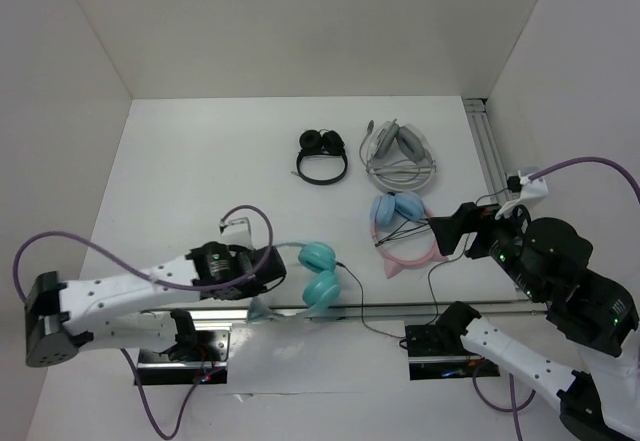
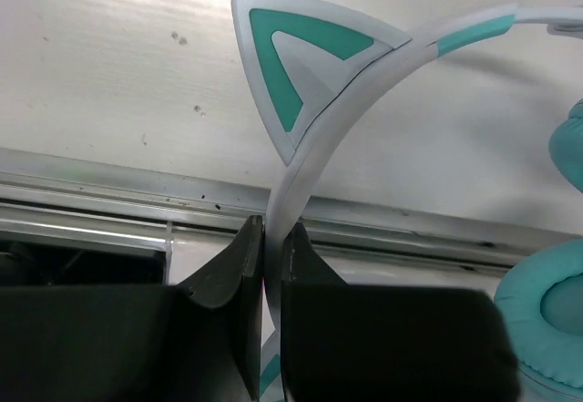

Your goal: Wrap the headphones

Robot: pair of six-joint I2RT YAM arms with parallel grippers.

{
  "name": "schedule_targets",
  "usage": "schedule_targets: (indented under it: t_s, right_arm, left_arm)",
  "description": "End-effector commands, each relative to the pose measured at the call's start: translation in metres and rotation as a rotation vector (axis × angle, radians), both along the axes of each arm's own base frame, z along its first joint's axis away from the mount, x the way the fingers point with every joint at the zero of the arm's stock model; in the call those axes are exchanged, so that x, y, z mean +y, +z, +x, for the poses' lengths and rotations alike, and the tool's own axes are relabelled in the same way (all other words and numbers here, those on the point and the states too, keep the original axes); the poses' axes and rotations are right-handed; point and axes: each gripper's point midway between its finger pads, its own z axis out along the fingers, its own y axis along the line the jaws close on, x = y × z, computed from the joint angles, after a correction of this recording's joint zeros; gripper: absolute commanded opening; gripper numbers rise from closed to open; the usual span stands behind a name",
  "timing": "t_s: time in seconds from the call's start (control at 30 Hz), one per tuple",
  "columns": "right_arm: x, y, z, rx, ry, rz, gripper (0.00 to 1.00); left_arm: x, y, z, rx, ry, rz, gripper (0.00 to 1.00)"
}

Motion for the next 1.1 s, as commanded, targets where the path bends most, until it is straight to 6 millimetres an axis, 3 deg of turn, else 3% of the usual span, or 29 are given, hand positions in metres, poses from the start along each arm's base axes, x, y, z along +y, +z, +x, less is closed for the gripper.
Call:
schedule_targets:
  t_s: [0.0,0.03,0.07,0.1,0.13,0.17,0.2,0.23,0.27,0.3,0.4,0.43,0.5,0.57,0.77,0.8,0.9,1.07]
  right_arm:
    - [0.014,0.004,0.006,-0.038,0.048,0.022,1.0]
    - [0.02,0.014,0.009,-0.091,0.066,0.07,1.0]
    - [0.04,-0.01,0.011,-0.044,0.122,0.103,1.0]
    - [0.058,0.004,0.015,-0.116,0.184,0.188,1.0]
    - [0.07,0.006,0.01,-0.154,0.257,0.23,1.0]
    - [0.096,-0.021,0.005,-0.104,0.377,0.255,1.0]
    - [0.108,-0.022,0.005,-0.116,0.424,0.289,1.0]
    - [0.119,-0.004,0.006,-0.2,0.476,0.349,1.0]
    - [0.131,-0.016,0.009,-0.194,0.523,0.339,1.0]
    - [0.136,-0.011,0.015,-0.212,0.525,0.348,1.0]
    - [0.156,-0.041,0.046,-0.165,0.5,0.295,1.0]
    - [0.162,-0.034,0.053,-0.205,0.503,0.314,1.0]
    - [0.174,-0.054,0.068,-0.216,0.522,0.23,1.0]
    - [0.186,-0.062,0.079,-0.243,0.545,0.175,1.0]
    - [0.219,-0.112,0.088,-0.27,0.598,-0.073,1.0]
    - [0.221,-0.113,0.09,-0.283,0.575,-0.087,1.0]
    - [0.225,-0.116,0.101,-0.295,0.531,-0.114,1.0]
    - [0.223,-0.11,0.117,-0.316,0.427,-0.123,1.0]
  left_arm:
    - [0.026,0.073,0.01,-0.16,0.057,-0.079,0.0]
    - [0.028,0.097,0.015,-0.211,0.06,-0.12,0.0]
    - [0.047,0.115,0.018,-0.275,0.078,-0.11,0.0]
    - [0.055,0.127,0.021,-0.31,0.088,-0.103,0.0]
    - [0.059,0.143,0.024,-0.351,0.069,-0.101,0.0]
    - [0.065,0.167,0.033,-0.413,0.046,-0.091,0.0]
    - [0.075,0.179,0.04,-0.443,0.088,-0.081,0.0]
    - [0.079,0.188,0.046,-0.458,0.103,-0.06,0.0]
    - [0.088,0.207,0.054,-0.503,0.106,-0.021,0.0]
    - [0.101,0.213,0.063,-0.514,0.161,0.025,0.0]
    - [0.112,0.233,0.093,-0.53,0.202,0.153,0.0]
    - [0.113,0.238,0.102,-0.532,0.197,0.173,0.0]
    - [0.106,0.242,0.12,-0.505,0.107,0.195,0.0]
    - [0.116,0.252,0.136,-0.514,0.143,0.163,0.0]
    - [0.123,0.303,0.137,-0.599,0.114,0.058,0.0]
    - [0.123,0.318,0.135,-0.636,0.114,0.032,0.0]
    - [0.13,0.331,0.127,-0.65,0.108,0.033,0.0]
    - [0.139,0.334,0.117,-0.636,0.116,0.059,0.0]
